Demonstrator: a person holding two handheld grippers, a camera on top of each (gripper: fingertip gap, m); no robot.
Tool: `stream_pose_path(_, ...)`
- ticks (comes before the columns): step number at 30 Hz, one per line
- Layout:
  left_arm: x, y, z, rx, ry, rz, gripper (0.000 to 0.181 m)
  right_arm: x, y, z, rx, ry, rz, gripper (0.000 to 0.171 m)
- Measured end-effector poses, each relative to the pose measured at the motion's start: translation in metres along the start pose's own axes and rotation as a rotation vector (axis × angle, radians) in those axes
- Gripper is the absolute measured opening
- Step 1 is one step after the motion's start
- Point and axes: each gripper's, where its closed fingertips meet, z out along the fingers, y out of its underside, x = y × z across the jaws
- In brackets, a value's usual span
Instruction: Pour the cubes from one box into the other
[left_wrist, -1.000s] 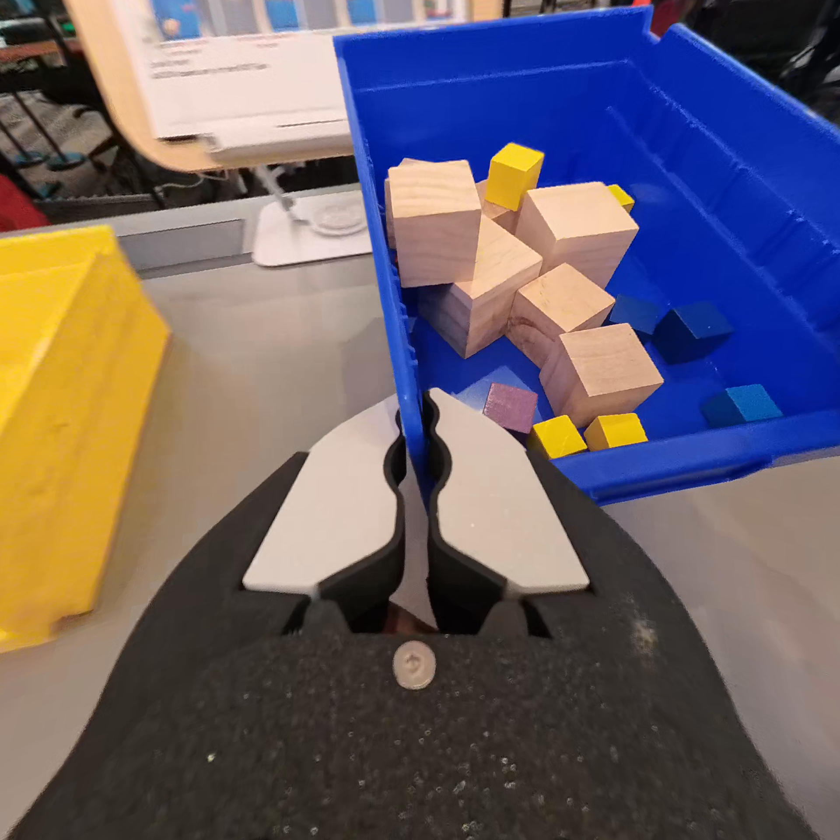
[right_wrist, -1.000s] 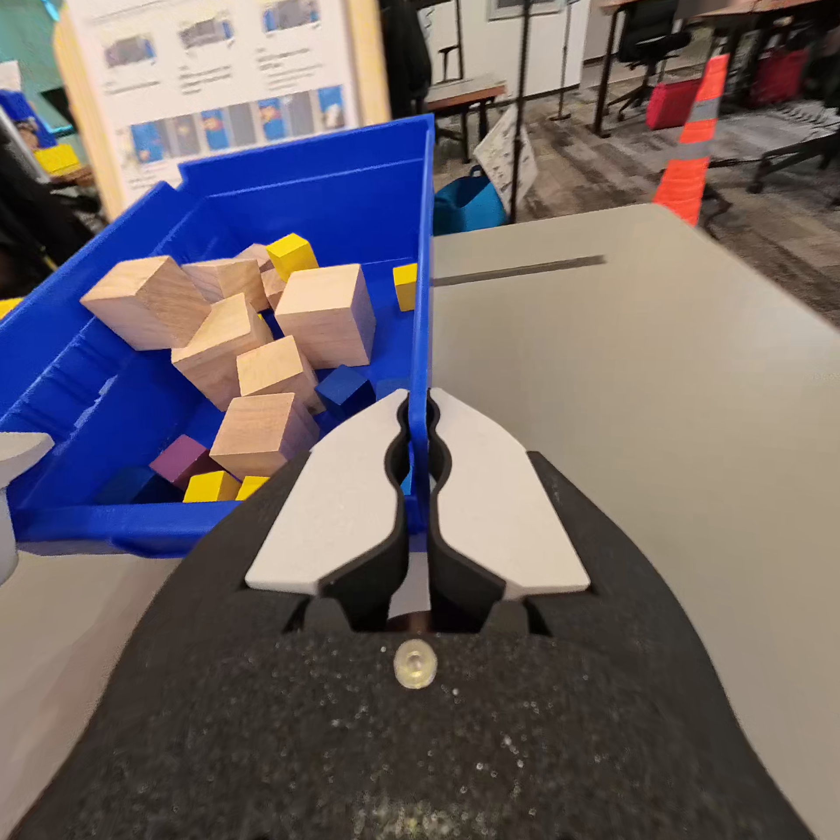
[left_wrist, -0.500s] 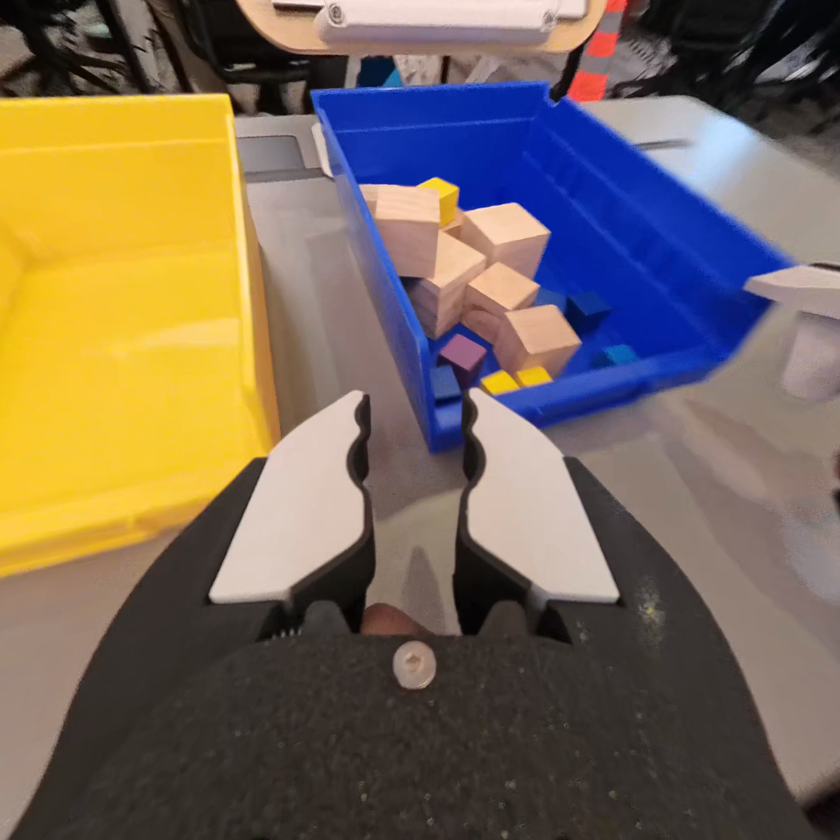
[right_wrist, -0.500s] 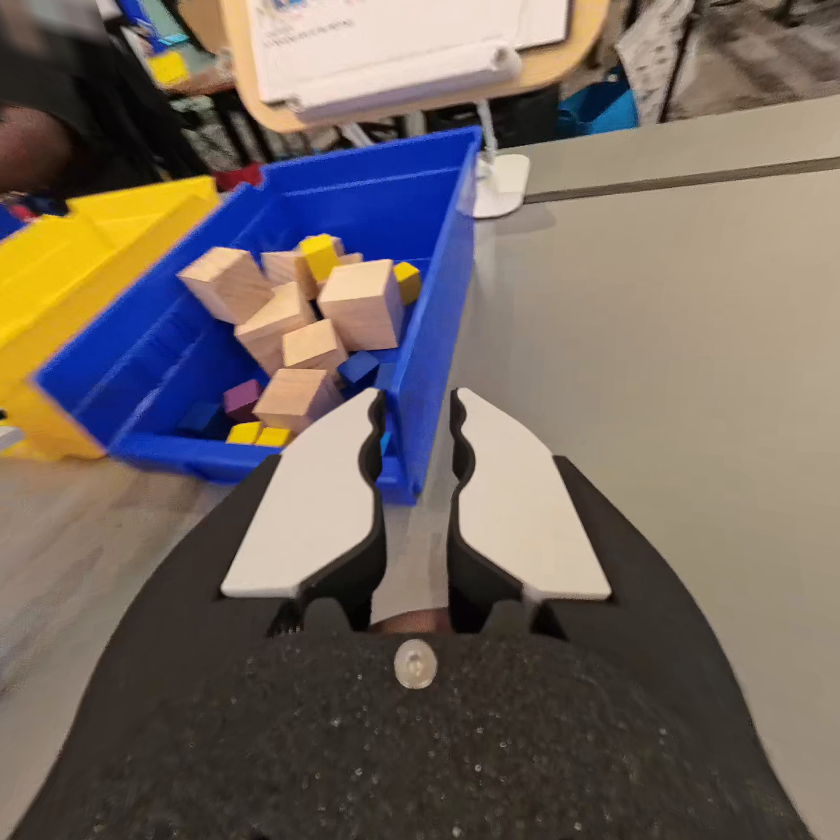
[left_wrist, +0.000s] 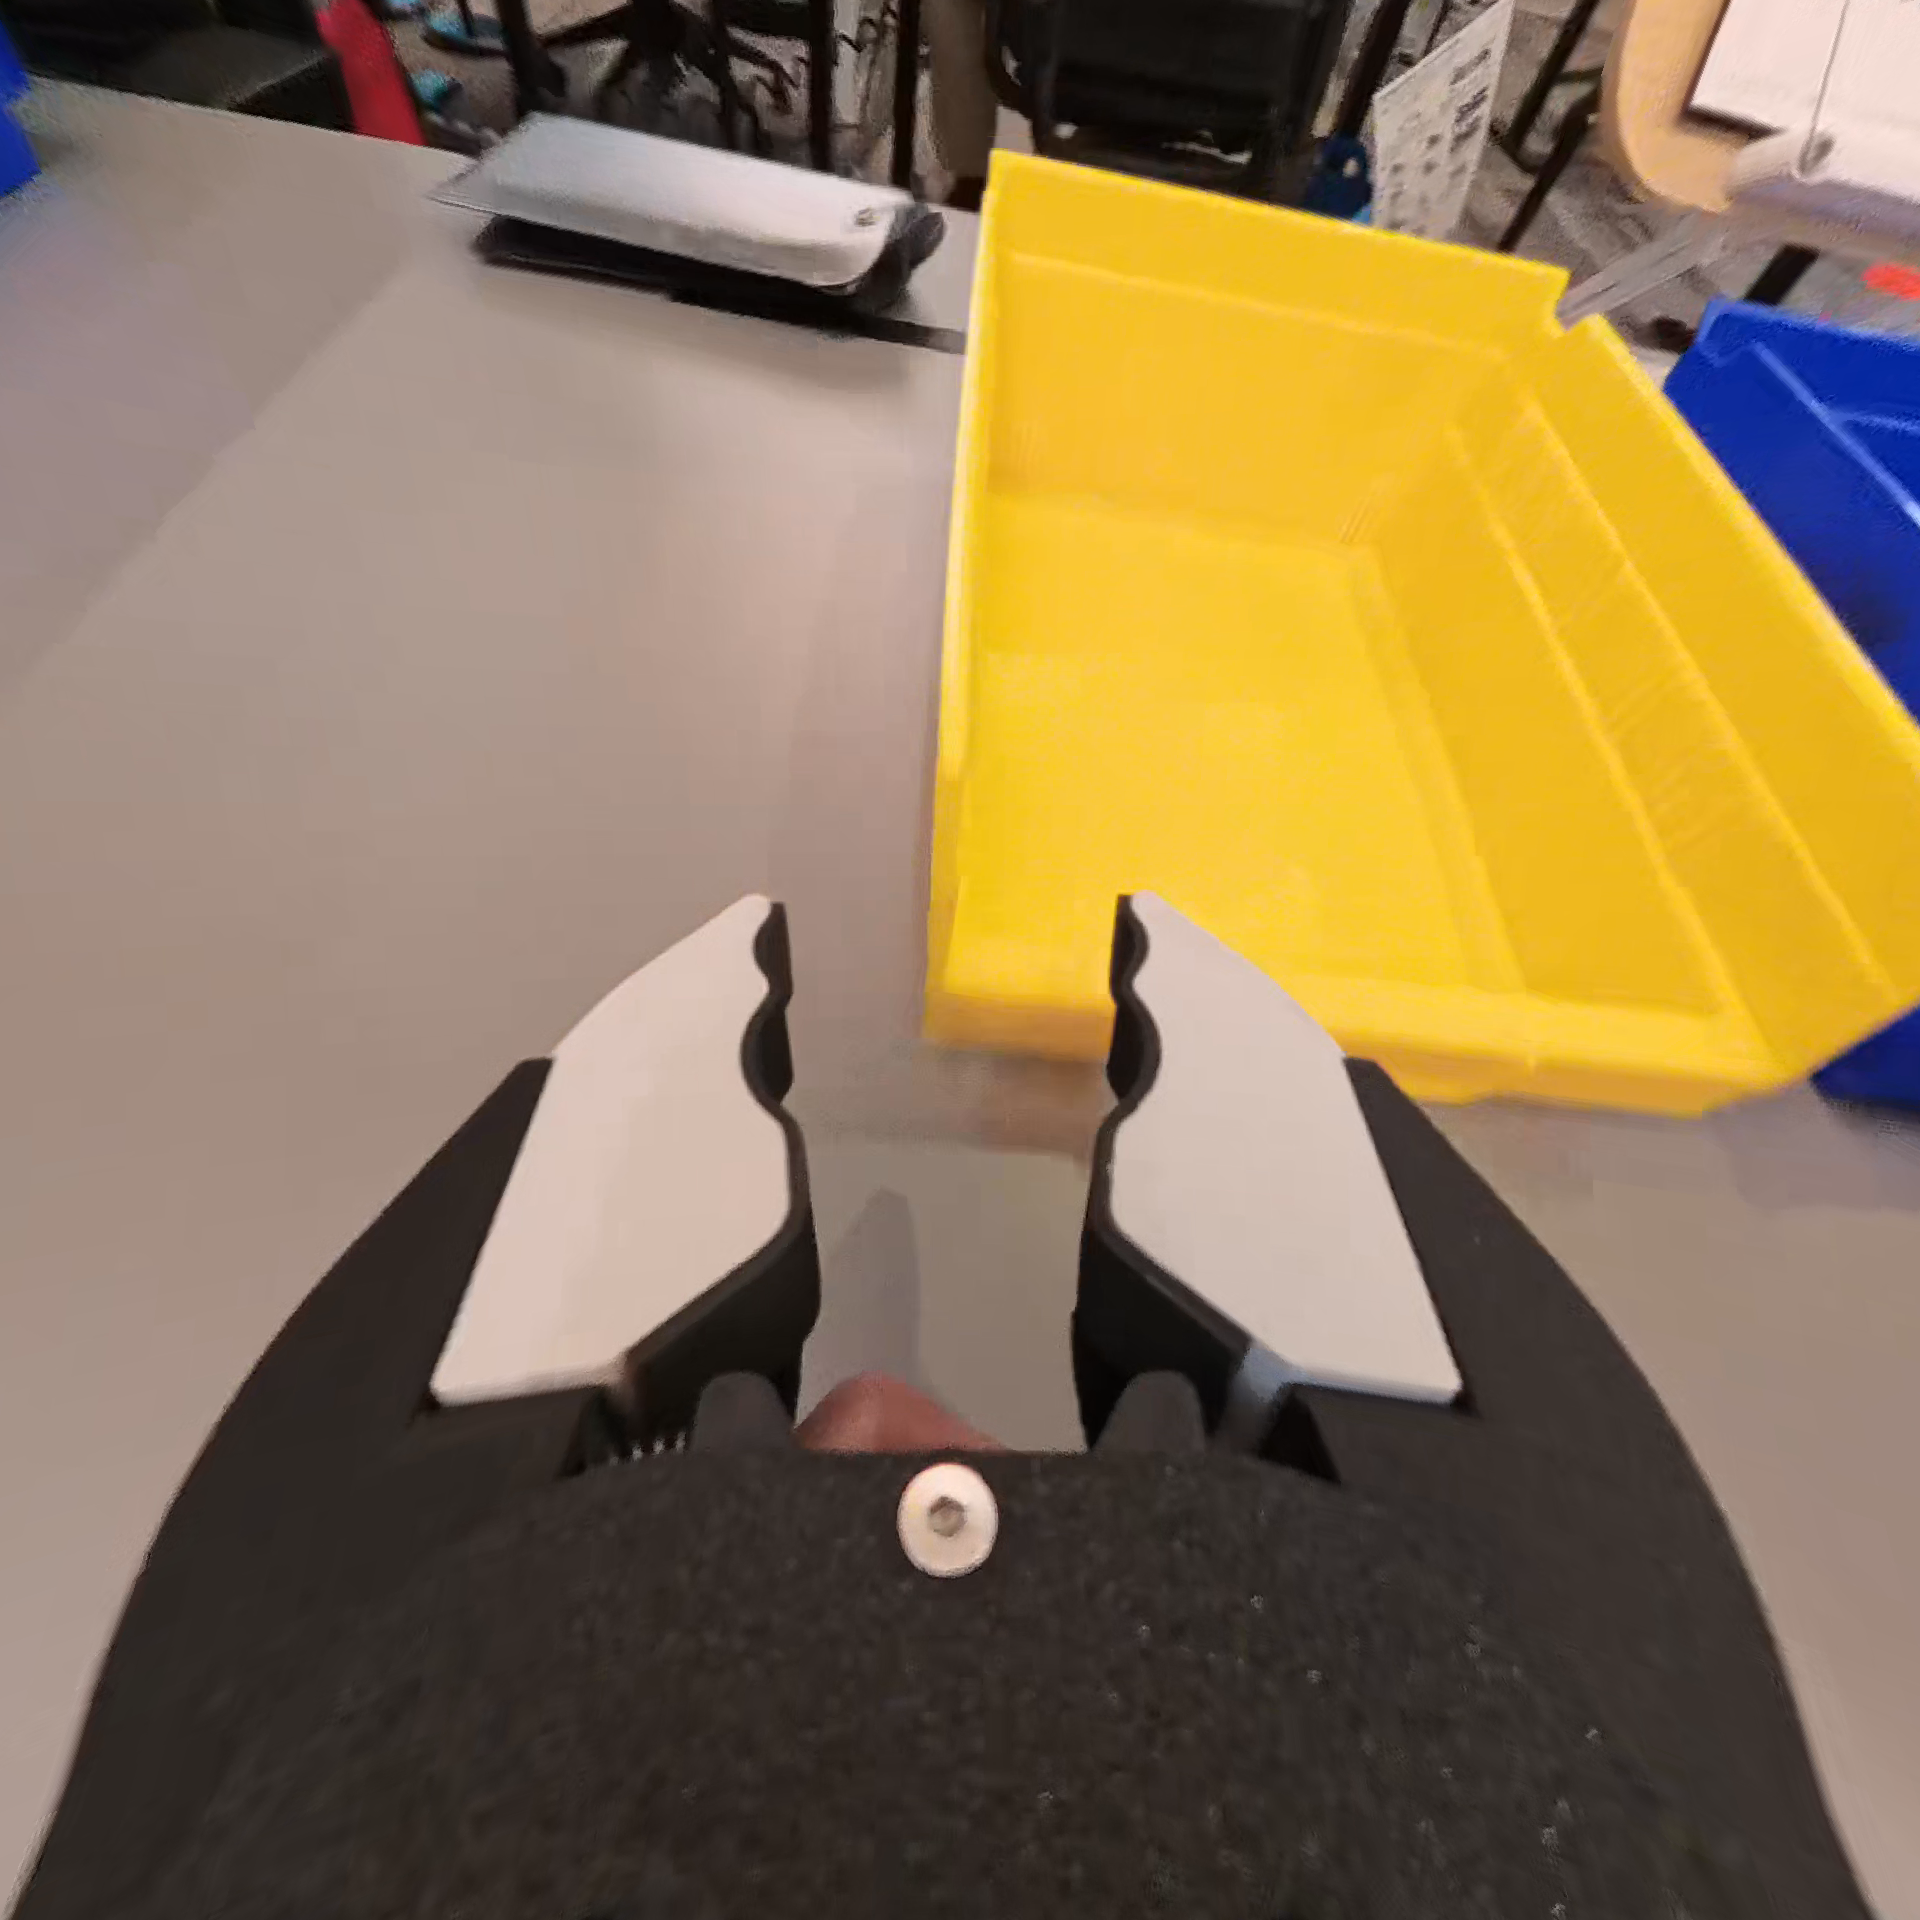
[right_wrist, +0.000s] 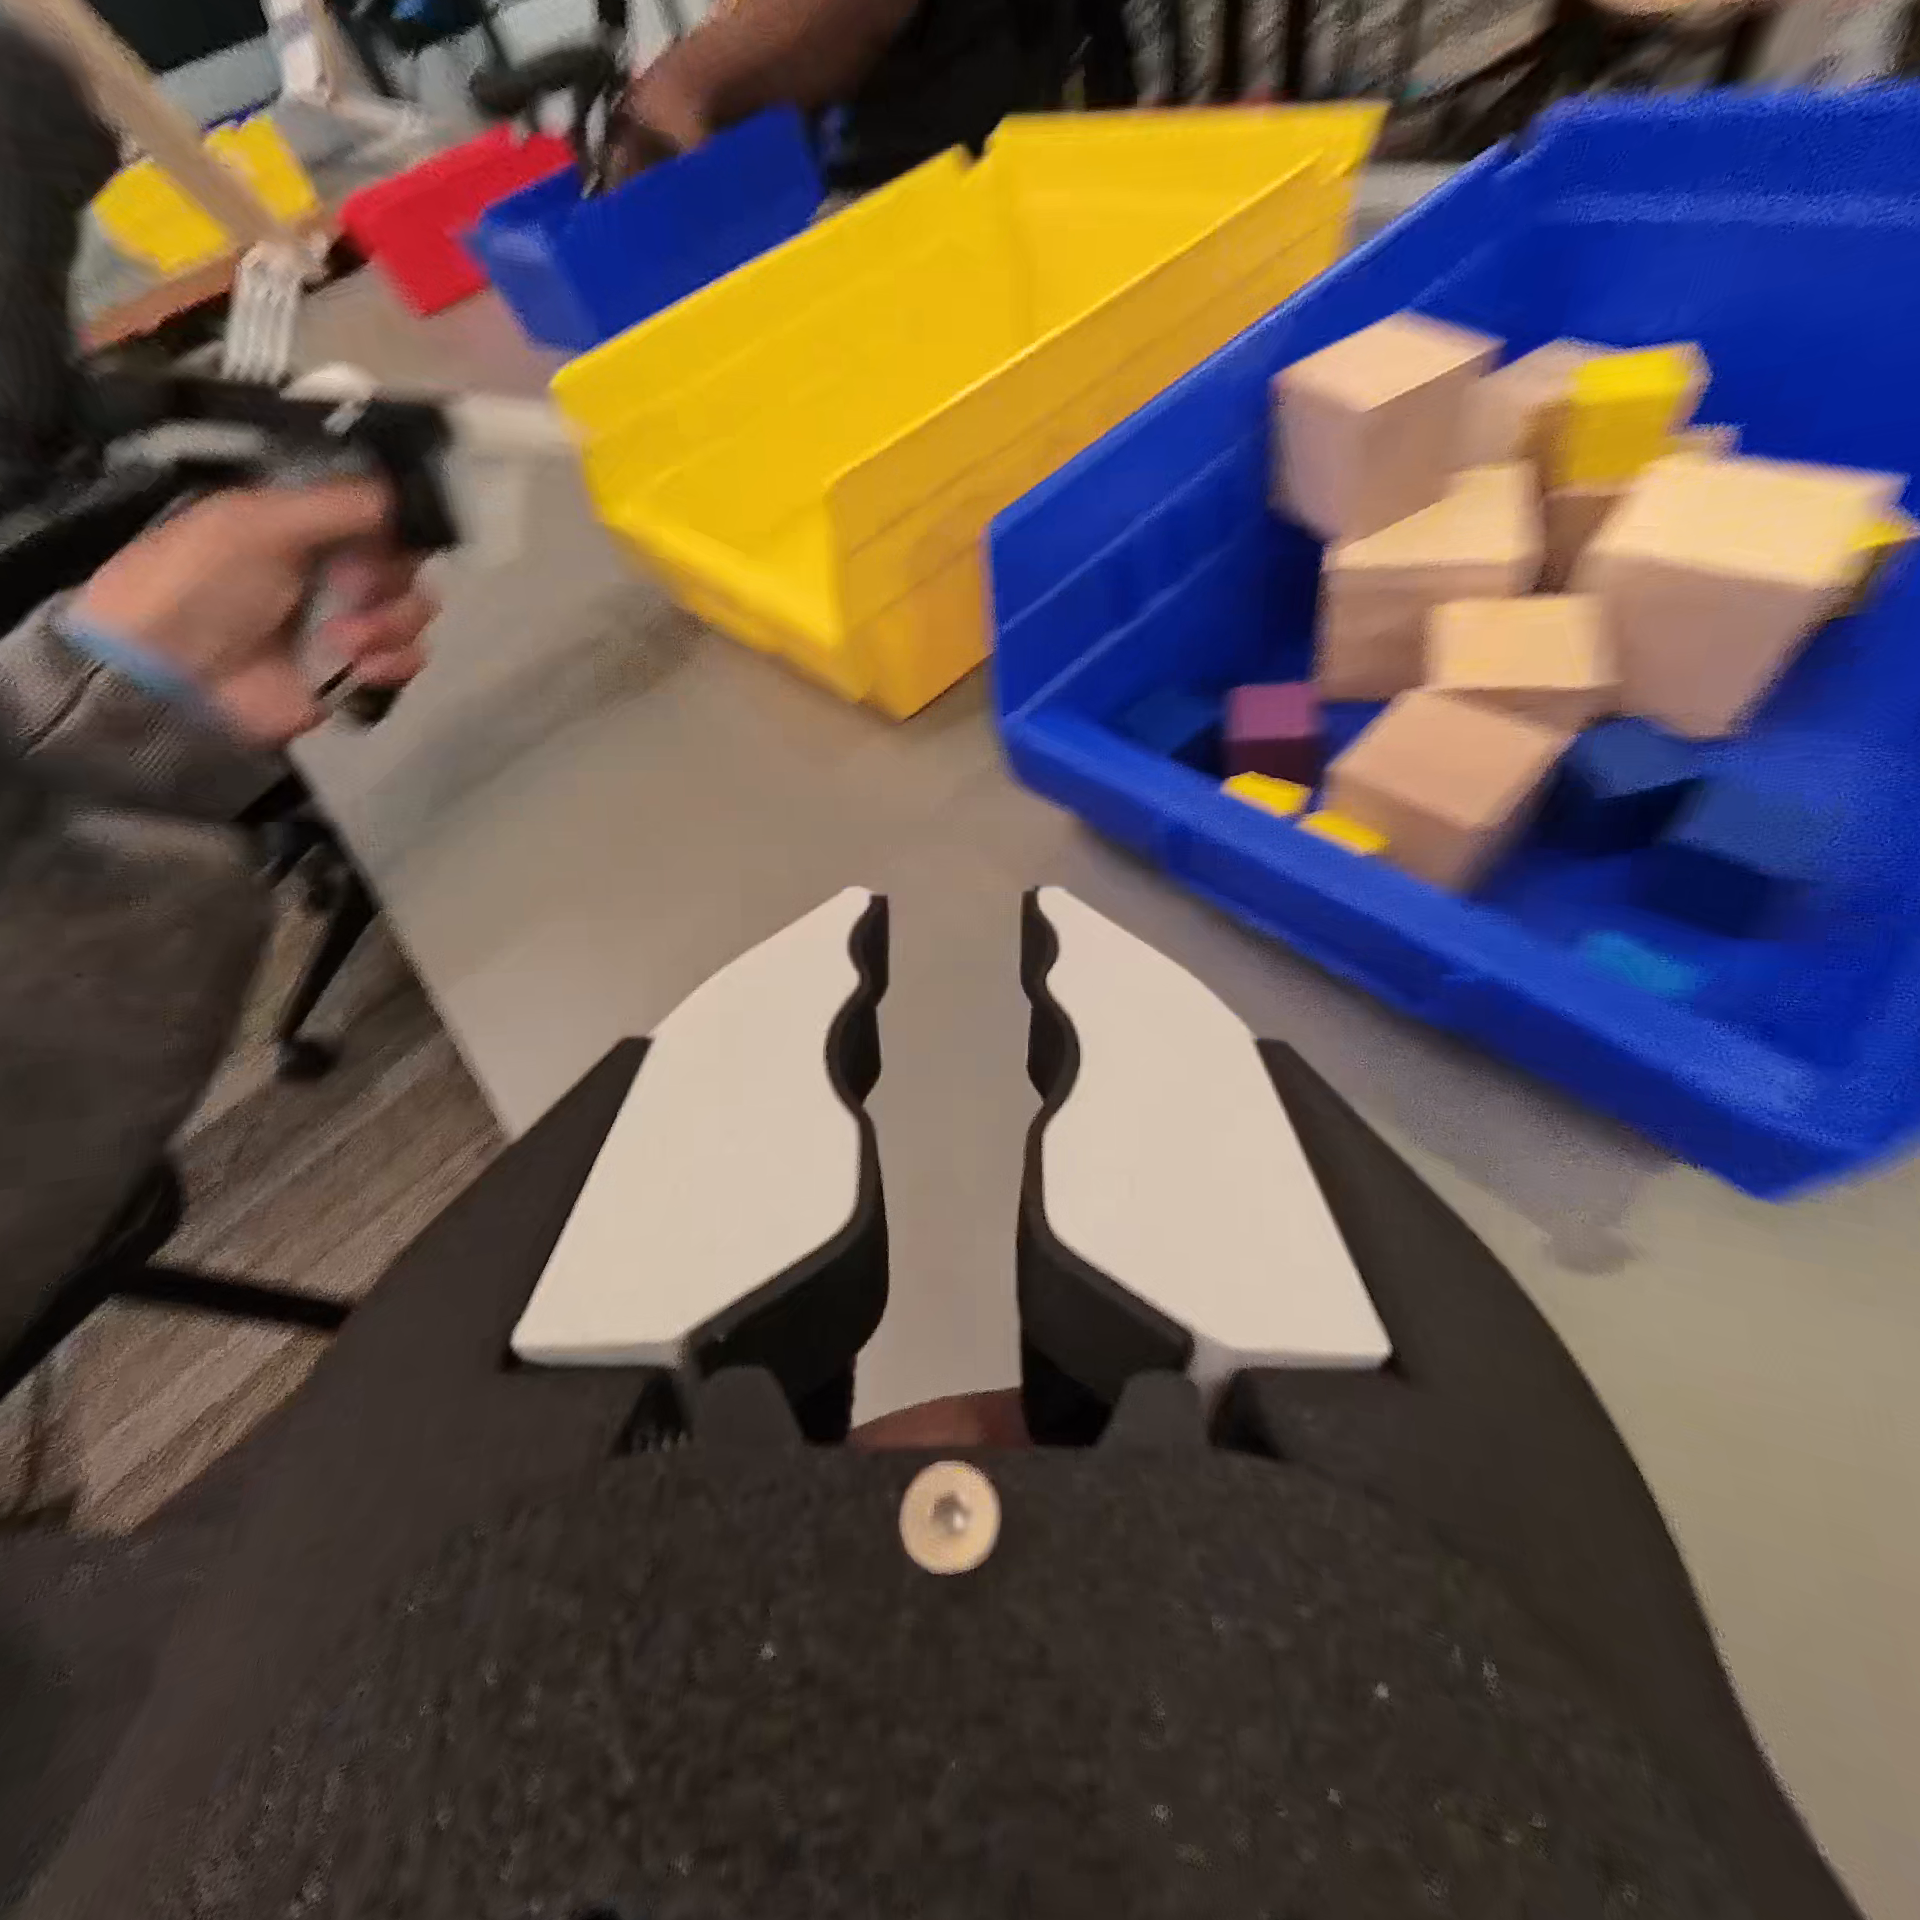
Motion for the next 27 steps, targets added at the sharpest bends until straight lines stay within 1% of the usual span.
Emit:
stream_pose_path(1, 0.005, -0.006, 0.015, -0.007, 0.019, -0.006, 0.058, -0.015, 0.007, 0.008, -0.031, -0.041, 0.002, 0.024)
stream_pose_path(2, 0.008, -0.01, 0.028, -0.02, 0.022, 0.005, 0.054, -0.028, 0.011, 0.014, -0.046, -0.073, 0.001, 0.024)
stream_pose_path(3, 0.005, -0.011, 0.039, -0.042, -0.009, 0.026, 0.033, -0.039, 0.014, 0.019, -0.052, -0.097, -0.001, 0.024)
stream_pose_path(4, 0.0, -0.011, 0.045, -0.057, -0.054, 0.028, 0.006, -0.048, 0.016, 0.023, -0.061, -0.114, -0.002, 0.024)
stream_pose_path(6, 0.011, -0.007, 0.041, -0.07, 0.008, -0.024, 0.003, -0.059, 0.019, 0.031, -0.071, -0.115, -0.01, 0.024)
stream_pose_path(9, 0.016, 0.01, 0.009, -0.048, -0.057, 0.01, 0.003, -0.058, 0.021, 0.041, -0.048, -0.034, 0.02, 0.025)
stream_pose_path(11, 0.023, 0.027, -0.021, -0.028, -0.083, -0.008, 0.004, -0.048, 0.022, 0.051, -0.025, 0.08, 0.033, 0.03)
stream_pose_path(13, 0.03, 0.045, -0.055, -0.01, -0.14, 0.003, 0.004, -0.044, 0.02, 0.066, 0.002, 0.171, 0.003, 0.04)
stream_pose_path(15, 0.041, 0.062, -0.086, 0.004, -0.169, 0.0, 0.004, -0.045, 0.022, 0.081, -0.012, 0.251, -0.009, 0.042)
stream_pose_path(16, 0.046, 0.07, -0.1, 0.003, -0.181, 0.007, 0.004, -0.052, 0.023, 0.089, -0.026, 0.25, -0.025, 0.039)
stream_pose_path(17, 0.051, 0.078, -0.112, -0.003, -0.186, 0.016, 0.004, -0.059, 0.027, 0.093, -0.049, 0.245, -0.048, 0.011)
stream_pose_path(18, 0.056, 0.084, -0.123, -0.017, -0.189, 0.025, 0.004, -0.054, 0.028, 0.09, -0.059, 0.316, -0.082, 0.005)
stream_pose_path(19, 0.058, 0.09, -0.134, -0.029, -0.203, 0.03, 0.005, -0.058, 0.025, 0.086, -0.048, 0.319, -0.108, 0.004)
stream_pose_path(20, 0.06, 0.093, -0.144, -0.019, -0.211, 0.026, 0.006, -0.063, 0.023, 0.082, -0.034, 0.3, -0.089, 0.004)
stream_pose_path(21, 0.064, 0.091, -0.154, 0.012, -0.202, 0.006, 0.006, -0.068, 0.018, 0.076, -0.008, 0.284, -0.065, 0.003)
stream_pose_path(23, 0.073, 0.079, -0.169, 0.067, -0.204, 0.0, 0.007, -0.073, -0.003, 0.059, 0.054, 0.324, -0.114, 0.002)
stream_pose_path(25, 0.089, 0.047, -0.178, 0.142, -0.202, 0.017, 0.006, -0.07, -0.035, 0.036, 0.153, 0.384, -0.147, 0.001)
stream_pose_path(27, 0.116, 0.0, -0.183, 0.238, -0.173, 0.078, 0.006, -0.058, -0.074, 0.006, 0.259, 0.436, -0.153, 0.001)
